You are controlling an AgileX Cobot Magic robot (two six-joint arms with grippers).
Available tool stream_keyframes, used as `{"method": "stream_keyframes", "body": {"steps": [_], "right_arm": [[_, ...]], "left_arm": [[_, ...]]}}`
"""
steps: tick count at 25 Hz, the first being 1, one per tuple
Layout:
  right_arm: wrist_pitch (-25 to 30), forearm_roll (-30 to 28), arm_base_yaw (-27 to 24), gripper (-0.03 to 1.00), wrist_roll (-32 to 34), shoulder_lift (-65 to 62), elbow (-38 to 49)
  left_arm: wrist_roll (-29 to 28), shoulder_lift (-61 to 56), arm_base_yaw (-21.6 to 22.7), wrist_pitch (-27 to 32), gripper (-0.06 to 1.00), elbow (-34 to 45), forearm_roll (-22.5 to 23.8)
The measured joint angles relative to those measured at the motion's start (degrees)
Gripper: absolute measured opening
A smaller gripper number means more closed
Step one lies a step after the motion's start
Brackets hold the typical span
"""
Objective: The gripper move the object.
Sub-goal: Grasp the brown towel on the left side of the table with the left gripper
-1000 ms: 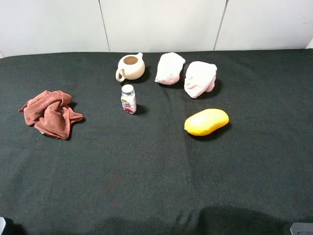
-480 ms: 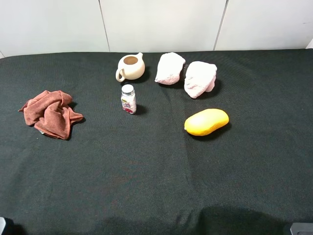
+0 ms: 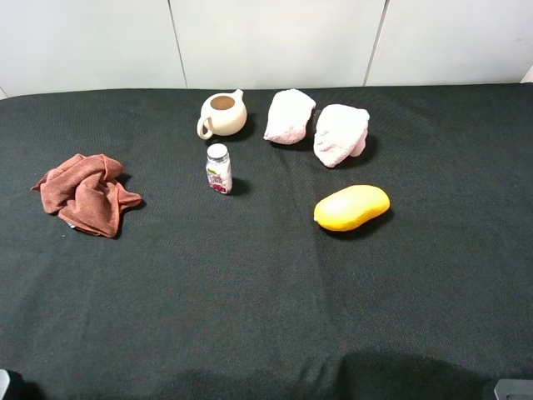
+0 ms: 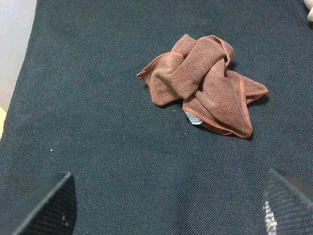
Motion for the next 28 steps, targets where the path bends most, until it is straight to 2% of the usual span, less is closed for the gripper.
{"method": "stream_keyframes", "body": {"steps": [24,28], "right_arm": [[0.1,0.0,0.0,0.69,0.0,0.0,0.0],[0.1,0.0,0.0,0.69,0.0,0.0,0.0]], "left_arm": [[-0.1,0.2,0.0,0.0,0.76,0.0,0.0],[-0.1,4.9,0.0,0.0,0.76,0.0,0.0]]}}
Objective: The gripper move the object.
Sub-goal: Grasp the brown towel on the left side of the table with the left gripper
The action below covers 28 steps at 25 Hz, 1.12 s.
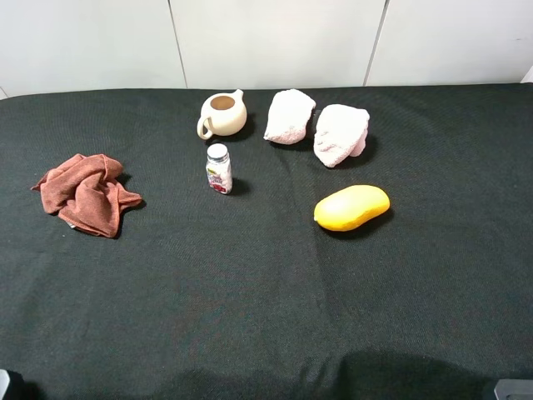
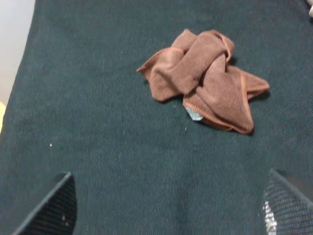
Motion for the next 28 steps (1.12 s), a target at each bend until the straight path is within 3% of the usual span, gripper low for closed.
{"method": "stream_keyframes", "body": {"steps": [10,28], "right_arm": [[-0.1,0.1,0.0,0.69,0.0,0.0,0.0],[0.0,0.1,0.0,0.69,0.0,0.0,0.0]], "left_arm": [[0.0,17.5,0.0,-0.8,0.76,-1.5,0.0],[0.0,51.0,0.3,-1.7,0.76,-16.3,0.0]]}}
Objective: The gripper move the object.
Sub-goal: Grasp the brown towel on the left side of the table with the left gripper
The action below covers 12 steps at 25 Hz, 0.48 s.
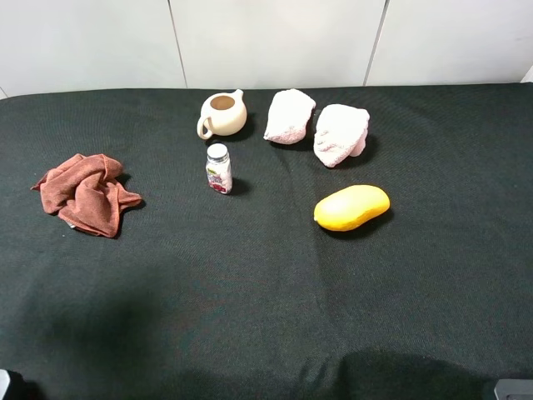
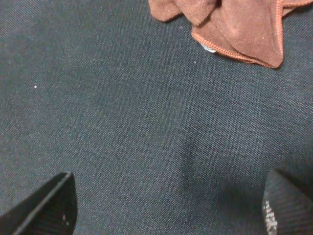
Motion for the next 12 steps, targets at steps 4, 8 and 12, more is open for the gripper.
{"method": "stream_keyframes", "body": {"steps": [4,8,12], "right_arm": [[0.0,-0.1,0.0,0.69,0.0,0.0,0.0],[0.0,-0.1,0.0,0.69,0.0,0.0,0.0],[0.0,0.0,0.0,0.69,0.0,0.0,0.0]], "left_arm": [[0.0,5.2,0.0,-1.1,0.76,-2.3,0.0],[0.0,10.3,0.1,-1.8,0.76,-5.0,0.0],[0.0,15.5,0.1,-2.5,0.76,-8.4,0.0]]}}
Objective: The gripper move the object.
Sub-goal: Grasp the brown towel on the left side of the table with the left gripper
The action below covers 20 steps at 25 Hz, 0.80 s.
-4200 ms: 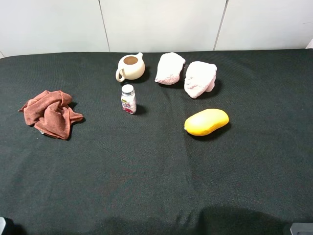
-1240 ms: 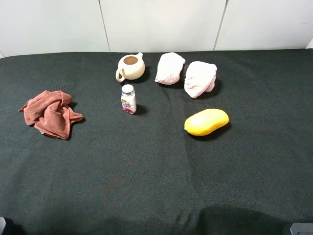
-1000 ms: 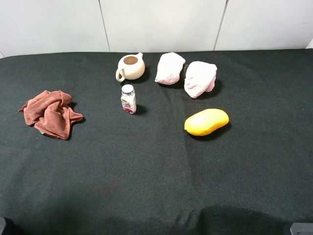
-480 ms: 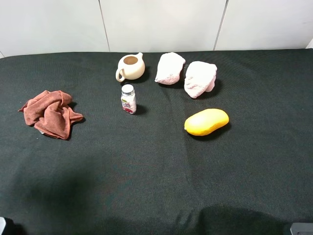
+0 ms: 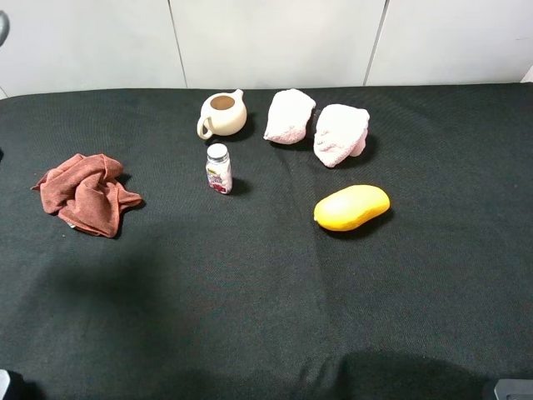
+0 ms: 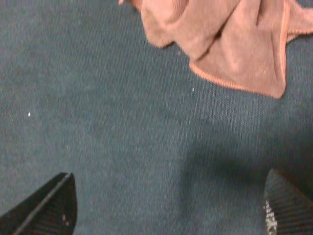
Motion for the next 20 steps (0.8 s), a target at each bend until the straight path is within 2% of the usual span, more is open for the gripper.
{"method": "stream_keyframes", "body": {"steps": [6,11,20], "right_arm": [[0.0,0.0,0.0,0.69,0.0,0.0,0.0],[-0.1,0.0,0.0,0.69,0.0,0.0,0.0],[-0.1,0.0,0.0,0.69,0.0,0.0,0.0]], "left_arm": [[0.0,7.5,0.0,-0.1,0.76,-4.8,0.1],[0.1,12.8,0.0,-0.9,0.76,-7.2,2.5],[0.6,16.8,-1.3,-6.8,0.76,-7.3,3.6]]}}
